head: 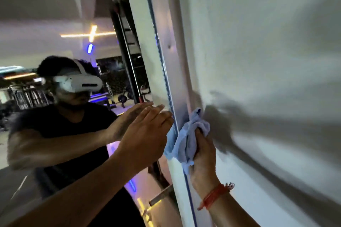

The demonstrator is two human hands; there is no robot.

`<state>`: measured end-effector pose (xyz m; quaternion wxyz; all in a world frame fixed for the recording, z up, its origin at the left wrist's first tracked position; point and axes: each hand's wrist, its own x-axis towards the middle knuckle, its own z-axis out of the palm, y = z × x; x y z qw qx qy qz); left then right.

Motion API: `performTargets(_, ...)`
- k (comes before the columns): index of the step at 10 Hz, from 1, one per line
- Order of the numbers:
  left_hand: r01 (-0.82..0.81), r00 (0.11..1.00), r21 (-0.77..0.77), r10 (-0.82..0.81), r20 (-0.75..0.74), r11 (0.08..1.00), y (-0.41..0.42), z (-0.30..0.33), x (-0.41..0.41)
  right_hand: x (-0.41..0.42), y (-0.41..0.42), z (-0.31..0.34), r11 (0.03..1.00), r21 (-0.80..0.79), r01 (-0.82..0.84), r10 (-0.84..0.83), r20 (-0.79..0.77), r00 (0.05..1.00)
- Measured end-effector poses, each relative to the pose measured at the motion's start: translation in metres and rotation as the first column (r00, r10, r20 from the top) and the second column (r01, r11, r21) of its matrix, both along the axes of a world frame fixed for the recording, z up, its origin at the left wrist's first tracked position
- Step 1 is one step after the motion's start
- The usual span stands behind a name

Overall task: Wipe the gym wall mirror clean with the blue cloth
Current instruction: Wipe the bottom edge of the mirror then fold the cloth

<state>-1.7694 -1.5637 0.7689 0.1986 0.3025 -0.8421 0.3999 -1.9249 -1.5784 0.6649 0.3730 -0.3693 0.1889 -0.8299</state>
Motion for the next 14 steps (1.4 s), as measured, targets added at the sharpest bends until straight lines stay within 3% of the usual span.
performTargets(1,-0.051,0.998,-0.193,0.045,-0.035,0.980,-0.008,0.097,-0.001,-0.001,-0.012,0.110,0.994,-0.059,0.097,-0.099,-0.031,0.995)
performTargets(2,-0.142,0.988,-0.322,0.115,-0.102,0.936,-0.014,0.189,0.001,-0.004,-0.033,0.209,0.962,-0.229,0.150,-0.179,-0.111,0.978)
performTargets(3,-0.188,0.980,-0.432,0.141,-0.139,0.882,-0.018,0.270,0.004,-0.015,-0.047,0.298,0.865,-0.456,0.209,-0.301,-0.140,0.943)
performTargets(4,-0.241,0.971,-0.553,0.193,-0.144,0.798,-0.023,0.336,0.007,-0.022,-0.060,0.378,0.711,-0.610,0.349,-0.544,-0.163,0.823)
performTargets(5,-0.329,0.944,-0.593,0.267,-0.193,0.735,-0.033,0.385,0.015,-0.022,-0.080,0.448,0.617,-0.685,0.387,-0.675,-0.207,0.709)
performTargets(6,-0.345,0.937,-0.604,0.227,-0.265,0.718,-0.035,0.411,0.018,-0.017,-0.092,0.497,0.531,-0.746,0.402,-0.758,-0.207,0.618)
performTargets(7,-0.354,0.931,-0.676,0.312,-0.189,0.646,-0.026,0.432,0.016,-0.009,-0.093,0.532,0.431,-0.791,0.433,-0.886,-0.281,0.370)
performTargets(8,-0.384,0.922,-0.638,0.320,-0.220,0.668,-0.014,0.464,0.022,-0.007,-0.084,0.572,0.437,-0.824,0.360,-0.897,-0.370,0.242)
performTargets(9,-0.461,0.871,-0.646,0.449,-0.200,0.608,-0.011,0.493,0.032,-0.006,-0.083,0.621,0.436,-0.806,0.400,-0.899,-0.379,0.218)
performTargets(10,-0.463,0.886,-0.502,0.395,-0.243,0.731,-0.003,0.512,0.039,-0.001,-0.082,0.659,0.456,-0.787,0.414,-0.890,-0.402,0.215)
performTargets(12,-0.445,0.895,-0.419,0.380,-0.232,0.792,-0.008,0.540,0.037,-0.004,-0.082,0.718,0.478,-0.757,0.445,-0.877,-0.433,0.208)
performTargets(14,-0.387,0.918,-0.384,0.312,-0.244,0.838,-0.021,0.535,0.025,-0.008,-0.093,0.715,0.469,-0.749,0.468,-0.883,-0.412,0.226)
